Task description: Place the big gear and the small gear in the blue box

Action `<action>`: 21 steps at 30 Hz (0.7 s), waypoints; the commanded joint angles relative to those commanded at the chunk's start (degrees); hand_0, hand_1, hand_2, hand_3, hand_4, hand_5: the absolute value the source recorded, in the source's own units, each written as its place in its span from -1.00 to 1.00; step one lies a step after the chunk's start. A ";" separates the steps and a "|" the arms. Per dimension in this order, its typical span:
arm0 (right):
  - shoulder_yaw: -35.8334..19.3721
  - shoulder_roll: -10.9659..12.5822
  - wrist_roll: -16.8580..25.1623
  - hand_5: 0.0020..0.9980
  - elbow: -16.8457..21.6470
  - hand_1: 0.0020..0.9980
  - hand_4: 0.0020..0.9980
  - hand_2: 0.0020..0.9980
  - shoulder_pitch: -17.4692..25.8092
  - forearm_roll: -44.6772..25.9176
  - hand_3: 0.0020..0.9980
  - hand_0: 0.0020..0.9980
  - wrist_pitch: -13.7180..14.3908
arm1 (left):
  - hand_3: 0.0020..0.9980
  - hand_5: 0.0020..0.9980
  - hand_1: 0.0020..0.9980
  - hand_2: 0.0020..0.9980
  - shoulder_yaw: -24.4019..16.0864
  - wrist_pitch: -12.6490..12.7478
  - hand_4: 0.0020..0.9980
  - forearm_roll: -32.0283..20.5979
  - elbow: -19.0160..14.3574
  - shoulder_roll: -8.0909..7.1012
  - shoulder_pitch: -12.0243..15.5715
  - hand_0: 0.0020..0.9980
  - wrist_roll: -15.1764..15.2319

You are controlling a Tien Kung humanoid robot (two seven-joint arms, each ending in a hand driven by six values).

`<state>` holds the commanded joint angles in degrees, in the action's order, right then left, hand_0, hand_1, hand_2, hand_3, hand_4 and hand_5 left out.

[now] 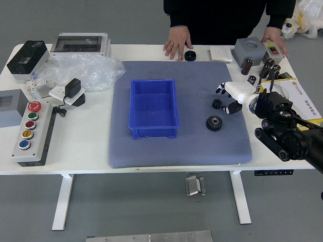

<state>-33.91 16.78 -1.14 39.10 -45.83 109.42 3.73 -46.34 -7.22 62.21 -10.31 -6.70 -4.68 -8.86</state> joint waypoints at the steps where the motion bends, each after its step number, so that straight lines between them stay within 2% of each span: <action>1: 0.06 -0.15 0.04 -0.90 -0.25 0.22 0.47 0.43 -0.04 0.02 0.49 0.38 0.04 | 0.67 -0.41 0.66 0.63 0.01 0.00 0.40 -0.01 0.00 0.00 0.00 0.72 0.00; 19: 1.39 -1.92 0.20 -0.89 -2.59 0.22 0.47 0.42 -0.31 -0.38 0.45 0.38 0.03 | 0.67 -0.41 0.66 0.63 0.01 0.01 0.40 -0.10 0.00 0.14 -0.16 0.72 0.04; 21: 1.43 -2.00 0.20 -0.88 -2.71 0.20 0.46 0.40 -0.30 -0.41 0.40 0.37 0.06 | 0.67 -0.41 0.66 0.63 -0.01 0.01 0.40 -0.09 0.00 0.16 -0.16 0.72 0.03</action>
<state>-32.47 14.78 -0.94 36.39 -46.13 109.00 3.79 -46.36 -7.21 62.12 -10.31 -6.54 -4.84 -8.83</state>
